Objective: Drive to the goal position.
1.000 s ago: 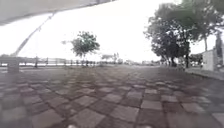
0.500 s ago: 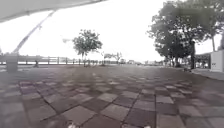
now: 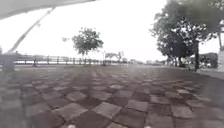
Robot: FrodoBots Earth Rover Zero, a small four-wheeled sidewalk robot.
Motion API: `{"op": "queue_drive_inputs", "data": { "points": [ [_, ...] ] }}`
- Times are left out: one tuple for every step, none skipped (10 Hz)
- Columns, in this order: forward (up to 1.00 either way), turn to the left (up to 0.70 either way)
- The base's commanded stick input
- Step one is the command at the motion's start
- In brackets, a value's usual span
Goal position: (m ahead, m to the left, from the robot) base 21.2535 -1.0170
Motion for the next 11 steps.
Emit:
{"op": "queue_drive_inputs", "data": {
  "points": [
    [1.00,-0.40],
    [1.00,-0.40],
    [1.00,-0.40],
    [1.00,-0.40],
    [1.00,-0.40],
    [1.00,-0.40],
    [1.00,-0.40],
    [1.00,-0.40],
    [1.00,-0.40],
    [1.00,-0.40],
    [1.00,-0.21]
  ]
}}
